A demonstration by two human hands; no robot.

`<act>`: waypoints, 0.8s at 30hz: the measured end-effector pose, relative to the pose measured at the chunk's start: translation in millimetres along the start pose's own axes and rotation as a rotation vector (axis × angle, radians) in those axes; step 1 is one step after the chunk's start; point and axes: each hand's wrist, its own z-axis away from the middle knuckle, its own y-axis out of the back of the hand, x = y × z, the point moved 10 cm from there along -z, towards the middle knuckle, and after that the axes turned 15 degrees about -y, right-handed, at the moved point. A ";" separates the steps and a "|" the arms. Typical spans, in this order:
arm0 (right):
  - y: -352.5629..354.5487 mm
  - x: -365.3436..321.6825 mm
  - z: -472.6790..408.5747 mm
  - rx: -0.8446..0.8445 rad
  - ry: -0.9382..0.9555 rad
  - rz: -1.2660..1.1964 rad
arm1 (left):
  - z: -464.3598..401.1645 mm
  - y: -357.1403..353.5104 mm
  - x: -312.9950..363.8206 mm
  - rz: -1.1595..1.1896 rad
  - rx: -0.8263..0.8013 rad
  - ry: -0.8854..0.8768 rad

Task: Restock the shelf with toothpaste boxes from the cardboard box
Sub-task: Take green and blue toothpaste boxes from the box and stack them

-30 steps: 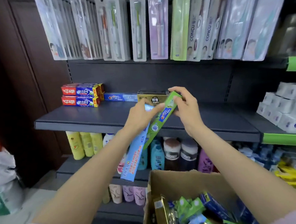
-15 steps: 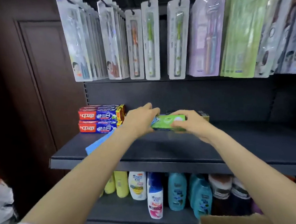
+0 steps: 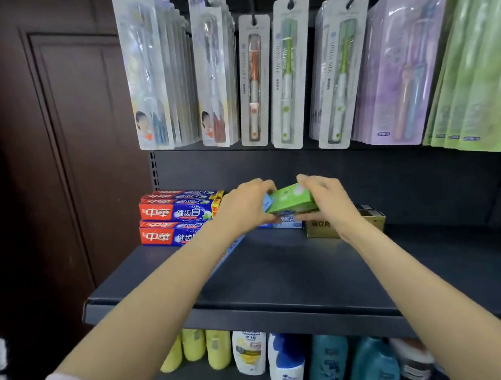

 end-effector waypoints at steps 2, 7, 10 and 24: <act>-7.8 3.6 -8.8 -0.130 -0.062 -0.206 | 0.7 1.0 -21.4 0.207 0.074 0.082; -58.5 31.7 -21.3 -0.406 -0.074 0.243 | 17.1 -7.2 -39.1 0.980 0.234 0.243; -70.9 34.3 -26.6 -0.491 -0.107 0.115 | 24.6 -15.4 -52.6 1.127 0.301 0.366; -31.6 -2.2 -89.0 0.069 0.166 0.787 | 31.7 -42.9 -113.1 1.079 0.466 0.738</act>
